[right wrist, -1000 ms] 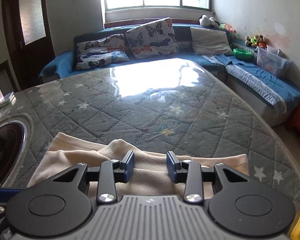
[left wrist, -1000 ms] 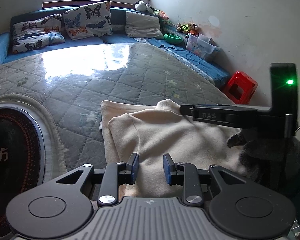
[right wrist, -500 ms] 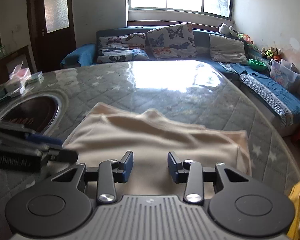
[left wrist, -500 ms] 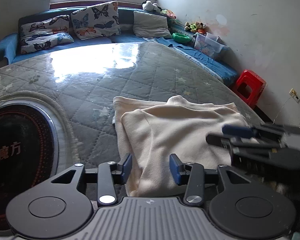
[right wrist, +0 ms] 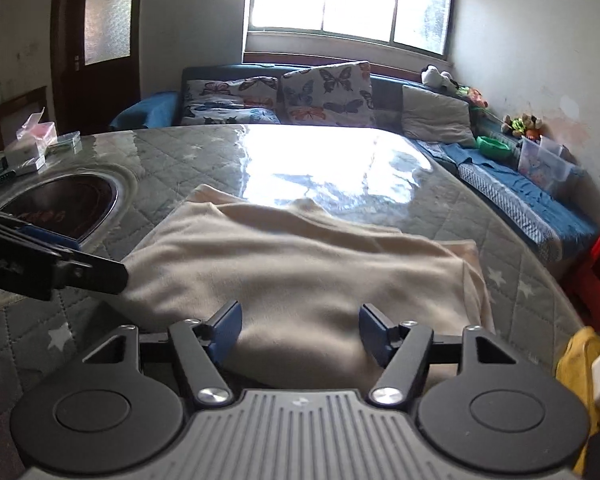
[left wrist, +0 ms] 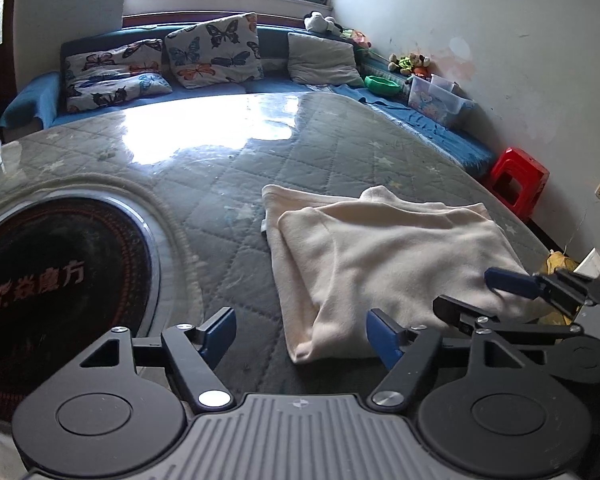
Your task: Fold clothes
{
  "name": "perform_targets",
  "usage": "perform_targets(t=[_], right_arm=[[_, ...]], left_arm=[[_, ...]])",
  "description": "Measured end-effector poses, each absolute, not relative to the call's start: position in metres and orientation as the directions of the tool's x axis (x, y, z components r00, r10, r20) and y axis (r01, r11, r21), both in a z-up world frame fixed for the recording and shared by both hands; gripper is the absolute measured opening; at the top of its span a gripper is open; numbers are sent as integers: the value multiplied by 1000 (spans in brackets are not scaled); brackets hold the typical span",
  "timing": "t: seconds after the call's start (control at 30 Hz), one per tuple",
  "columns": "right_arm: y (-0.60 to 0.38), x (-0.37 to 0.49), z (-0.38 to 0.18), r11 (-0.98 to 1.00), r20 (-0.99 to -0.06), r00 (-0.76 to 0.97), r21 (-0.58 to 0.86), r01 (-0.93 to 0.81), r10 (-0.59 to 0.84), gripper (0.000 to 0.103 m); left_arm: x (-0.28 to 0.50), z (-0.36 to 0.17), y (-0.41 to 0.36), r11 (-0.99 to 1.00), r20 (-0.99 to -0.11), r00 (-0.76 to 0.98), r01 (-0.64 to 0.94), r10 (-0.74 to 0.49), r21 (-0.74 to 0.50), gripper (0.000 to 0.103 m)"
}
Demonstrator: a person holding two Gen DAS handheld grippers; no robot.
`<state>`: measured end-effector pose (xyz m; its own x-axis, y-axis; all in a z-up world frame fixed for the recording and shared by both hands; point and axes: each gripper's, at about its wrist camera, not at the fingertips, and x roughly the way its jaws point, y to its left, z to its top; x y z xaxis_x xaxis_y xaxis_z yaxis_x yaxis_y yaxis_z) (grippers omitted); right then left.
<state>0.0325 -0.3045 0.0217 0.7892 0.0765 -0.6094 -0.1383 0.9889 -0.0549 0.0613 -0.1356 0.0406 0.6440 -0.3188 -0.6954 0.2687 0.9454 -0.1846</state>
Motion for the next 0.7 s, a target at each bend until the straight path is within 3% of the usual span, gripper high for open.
perform_targets(t=[0.1, 0.3, 0.53, 0.7], right_arm=[[-306, 28, 23, 992, -600, 797, -47, -120, 68, 72], [-305, 17, 27, 994, -584, 809, -34, -103, 64, 85], [-298, 6, 31, 996, -572, 819, -43, -73, 36, 103], [-294, -1, 34, 997, -565, 825, -60, -51, 8, 103]], left_arm=[[53, 41, -132, 951, -690, 656, 255, -304, -176, 90], [36, 43, -127, 954, -672, 679, 255, -295, -160, 100], [17, 43, -129, 952, -652, 701, 284, -289, -117, 103], [6, 45, -130, 953, -637, 720, 291, -275, -82, 103]])
